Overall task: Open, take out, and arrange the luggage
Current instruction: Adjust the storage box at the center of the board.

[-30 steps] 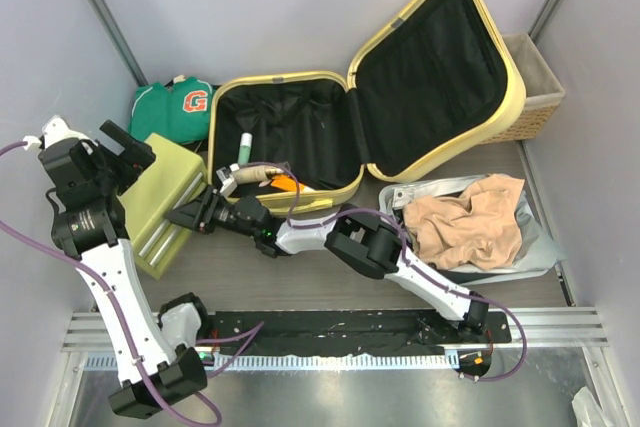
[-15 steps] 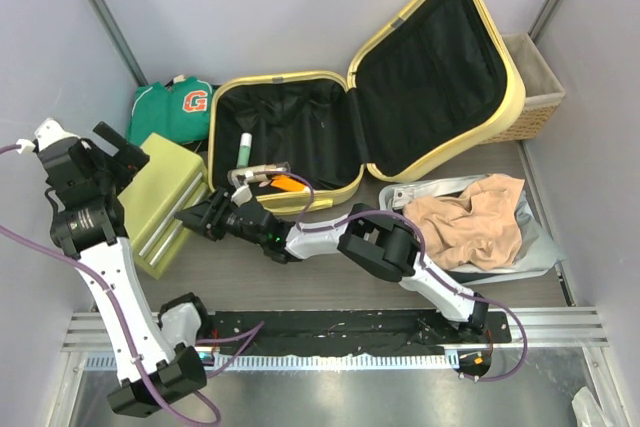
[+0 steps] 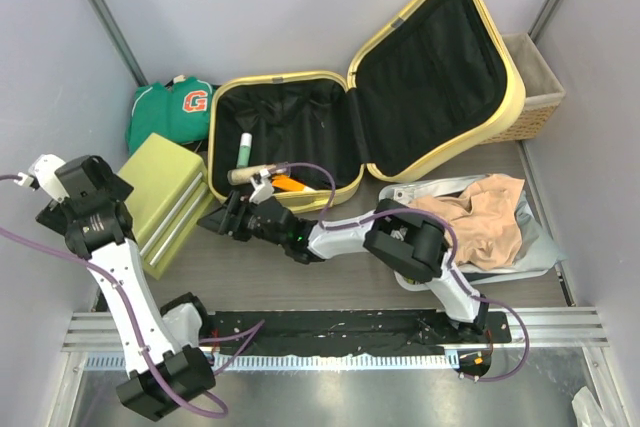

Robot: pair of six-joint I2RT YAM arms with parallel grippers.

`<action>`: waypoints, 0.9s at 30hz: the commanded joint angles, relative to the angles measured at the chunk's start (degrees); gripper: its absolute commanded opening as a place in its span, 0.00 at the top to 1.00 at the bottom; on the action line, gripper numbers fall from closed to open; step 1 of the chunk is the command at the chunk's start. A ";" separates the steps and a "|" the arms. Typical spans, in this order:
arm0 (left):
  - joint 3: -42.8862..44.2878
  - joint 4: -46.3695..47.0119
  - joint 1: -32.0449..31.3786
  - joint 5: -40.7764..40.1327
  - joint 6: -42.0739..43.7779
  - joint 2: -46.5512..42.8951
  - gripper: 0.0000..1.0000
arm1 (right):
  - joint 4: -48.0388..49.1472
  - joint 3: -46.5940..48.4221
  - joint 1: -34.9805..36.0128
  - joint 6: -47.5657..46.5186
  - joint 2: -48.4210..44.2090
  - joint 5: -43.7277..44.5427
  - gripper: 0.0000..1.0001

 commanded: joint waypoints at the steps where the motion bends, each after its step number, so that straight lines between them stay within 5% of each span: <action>1: 0.04 -0.55 0.76 -6.21 -0.54 -2.07 0.00 | 4.38 -5.25 -0.62 -9.06 -10.10 1.48 0.23; 10: -6.99 -1.01 2.26 -4.10 -0.80 -4.18 0.00 | -7.19 -2.57 -5.61 -31.90 -20.83 -1.33 0.16; 16: -12.00 2.67 2.35 1.25 -1.77 -1.98 0.00 | -30.64 6.85 -13.27 -49.81 -19.34 -16.52 0.15; 23: -14.47 6.20 2.43 5.39 -1.86 0.30 0.05 | -39.81 5.71 -15.65 -74.44 -18.99 -26.29 0.15; 27: -13.77 7.17 2.43 7.67 -0.63 1.71 0.07 | -41.66 7.64 -16.97 -77.28 -15.75 -31.38 0.16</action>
